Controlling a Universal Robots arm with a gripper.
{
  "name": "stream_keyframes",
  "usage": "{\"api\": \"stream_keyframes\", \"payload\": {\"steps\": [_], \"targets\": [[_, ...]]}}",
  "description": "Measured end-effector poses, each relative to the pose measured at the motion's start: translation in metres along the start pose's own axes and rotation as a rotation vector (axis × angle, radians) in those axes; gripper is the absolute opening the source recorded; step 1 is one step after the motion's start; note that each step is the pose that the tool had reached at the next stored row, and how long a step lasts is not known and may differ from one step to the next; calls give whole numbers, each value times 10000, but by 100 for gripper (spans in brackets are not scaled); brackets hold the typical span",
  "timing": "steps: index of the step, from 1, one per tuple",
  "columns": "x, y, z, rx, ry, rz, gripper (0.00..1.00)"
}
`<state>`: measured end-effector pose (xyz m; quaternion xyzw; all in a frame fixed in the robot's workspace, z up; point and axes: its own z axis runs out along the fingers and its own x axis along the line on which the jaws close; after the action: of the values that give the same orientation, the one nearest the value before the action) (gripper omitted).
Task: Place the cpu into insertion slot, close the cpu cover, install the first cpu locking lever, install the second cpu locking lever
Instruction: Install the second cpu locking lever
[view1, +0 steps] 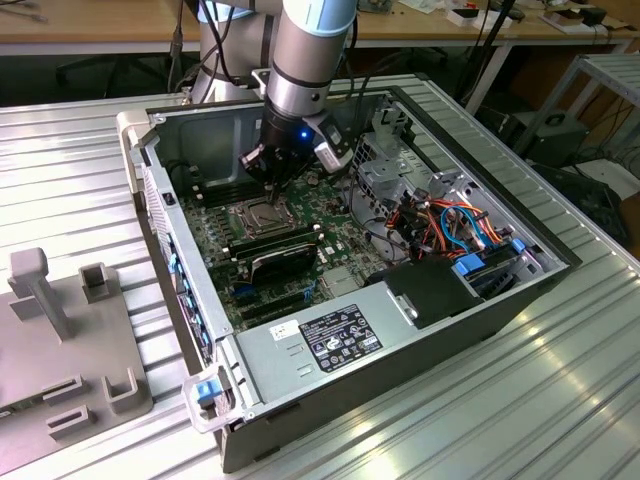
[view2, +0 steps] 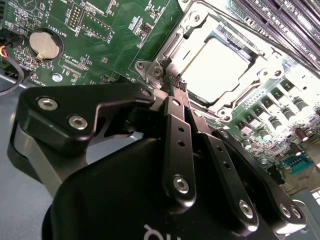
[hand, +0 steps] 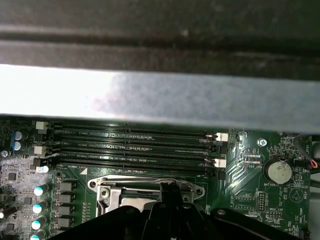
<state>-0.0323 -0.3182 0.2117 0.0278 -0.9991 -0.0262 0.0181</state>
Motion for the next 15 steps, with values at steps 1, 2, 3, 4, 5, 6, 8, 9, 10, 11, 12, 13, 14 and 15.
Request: {"api": "stream_keyframes", "payload": {"steps": [1, 2, 3, 4, 5, 6, 8, 9, 10, 11, 12, 13, 14, 15], "targets": [[0, 0, -1, 4, 0, -1, 11], [-1, 0, -4, 20, 1, -1, 11], [0, 0, -5, 30, 2, 0, 11], [0, 0, -6, 34, 2, 1, 11], [0, 0, -6, 34, 1, 1, 11], [0, 1, -7, 36, 2, 1, 11], [1, 2, -34, 37, 2, 1, 11], [3, 5, -87, 45, 2, 1, 11], [4, 7, -127, 55, 4, 2, 11], [5, 2, -129, 55, 2, 2, 11], [6, -11, -130, 55, 2, 3, 11], [7, -37, -131, 56, 3, 2, 11], [8, -55, -133, 56, 3, 2, 11], [9, -72, -133, 55, 2, 2, 11]]}}
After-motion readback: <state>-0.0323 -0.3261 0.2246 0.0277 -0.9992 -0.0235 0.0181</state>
